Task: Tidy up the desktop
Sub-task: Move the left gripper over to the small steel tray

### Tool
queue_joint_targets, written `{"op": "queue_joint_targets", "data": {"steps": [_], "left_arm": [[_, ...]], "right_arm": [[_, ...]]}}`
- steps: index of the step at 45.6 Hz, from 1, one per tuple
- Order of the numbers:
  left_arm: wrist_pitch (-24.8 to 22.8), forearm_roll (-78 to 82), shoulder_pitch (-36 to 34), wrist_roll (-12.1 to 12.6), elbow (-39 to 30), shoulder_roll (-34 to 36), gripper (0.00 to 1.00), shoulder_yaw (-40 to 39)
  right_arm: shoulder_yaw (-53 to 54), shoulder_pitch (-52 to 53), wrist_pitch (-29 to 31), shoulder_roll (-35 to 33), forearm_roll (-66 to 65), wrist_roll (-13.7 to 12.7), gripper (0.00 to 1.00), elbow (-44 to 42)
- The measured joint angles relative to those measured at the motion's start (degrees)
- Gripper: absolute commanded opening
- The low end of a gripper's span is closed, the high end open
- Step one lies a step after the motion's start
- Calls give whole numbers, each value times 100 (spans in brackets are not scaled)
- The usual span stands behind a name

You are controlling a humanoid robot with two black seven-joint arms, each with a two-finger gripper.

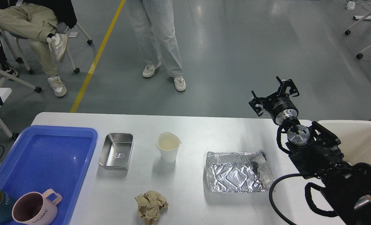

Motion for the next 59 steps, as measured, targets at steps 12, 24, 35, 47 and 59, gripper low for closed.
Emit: {"op": "queue_joint_targets", "data": {"steps": [12, 24, 35, 47, 59], "left_arm": [[-193, -189, -31, 0, 123, 75, 99, -241], [-191, -107, -36, 75, 725, -405, 98, -212], [-109, 638, 15, 289, 2105, -2016, 98, -135], [92, 1677, 8, 300, 3170, -3861, 96, -126], [570, 2546, -2, 432, 3375, -4955, 92, 434]], "right_arm": [[-3, -23, 0, 29, 0, 0, 100, 0], [-4, -23, -7, 16, 0, 0, 100, 0], [-4, -14, -13, 7, 0, 0, 100, 0], [-4, -16, -13, 26, 0, 0, 100, 0], [-4, -48, -13, 34, -5, 0, 100, 0]]}}
